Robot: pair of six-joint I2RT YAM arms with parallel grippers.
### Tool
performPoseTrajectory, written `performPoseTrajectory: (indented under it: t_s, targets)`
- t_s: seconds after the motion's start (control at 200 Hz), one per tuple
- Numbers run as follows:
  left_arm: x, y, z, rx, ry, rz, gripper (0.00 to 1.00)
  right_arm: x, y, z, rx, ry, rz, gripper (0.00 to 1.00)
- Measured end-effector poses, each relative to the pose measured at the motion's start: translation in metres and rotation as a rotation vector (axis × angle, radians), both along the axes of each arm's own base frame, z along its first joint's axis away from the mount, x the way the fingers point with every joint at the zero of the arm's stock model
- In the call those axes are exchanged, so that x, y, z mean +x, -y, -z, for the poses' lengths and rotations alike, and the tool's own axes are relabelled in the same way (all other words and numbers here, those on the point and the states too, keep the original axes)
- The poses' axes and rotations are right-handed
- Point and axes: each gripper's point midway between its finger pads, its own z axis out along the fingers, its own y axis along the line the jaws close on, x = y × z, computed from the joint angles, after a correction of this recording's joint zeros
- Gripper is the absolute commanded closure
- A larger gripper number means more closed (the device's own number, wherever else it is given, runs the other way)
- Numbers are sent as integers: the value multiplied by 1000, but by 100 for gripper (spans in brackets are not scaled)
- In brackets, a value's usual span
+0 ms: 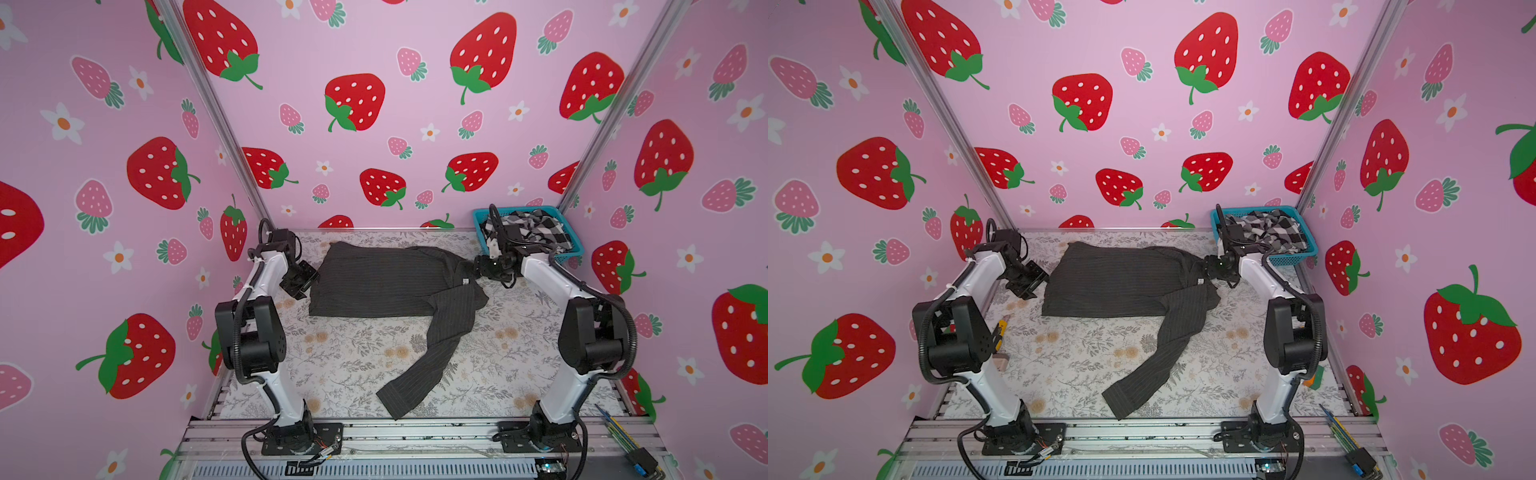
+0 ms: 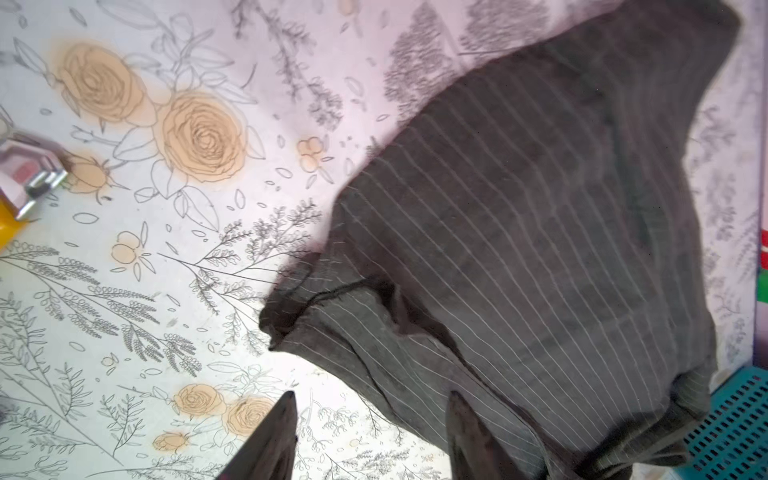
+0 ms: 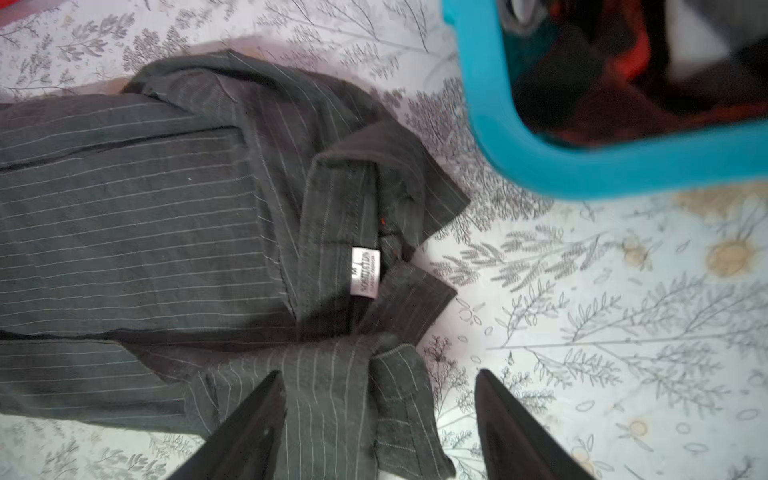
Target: Fold and stack the long sleeve shirts
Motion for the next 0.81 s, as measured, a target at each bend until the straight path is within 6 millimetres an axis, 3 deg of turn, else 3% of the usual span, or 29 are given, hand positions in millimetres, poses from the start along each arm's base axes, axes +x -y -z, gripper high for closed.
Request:
performPoseTrajectory:
  t_s: [0.105, 0.225, 0.335, 0.47, 0.645, 0.705, 0.805]
  targets:
    - [17, 36, 3, -22, 22, 75, 78, 22, -33, 3, -63, 39, -75, 25]
    - [22, 76, 44, -71, -51, 145, 89, 44, -69, 30, -143, 35, -133, 34]
    - [19, 83, 77, -99, -130, 136, 93, 48, -85, 63, -230, -3, -166, 41]
    - [16, 76, 92, -102, -164, 111, 100, 34, -77, 87, -336, -62, -171, 43]
    - [14, 65, 96, -88, -171, 98, 100, 18, -53, 85, -410, -74, -139, 44]
    - [10, 61, 100, -84, -185, 92, 100, 11, -47, 82, -420, -78, -137, 48]
    - [5, 60, 103, -89, -192, 95, 100, 4, -43, 84, -428, -84, -138, 64]
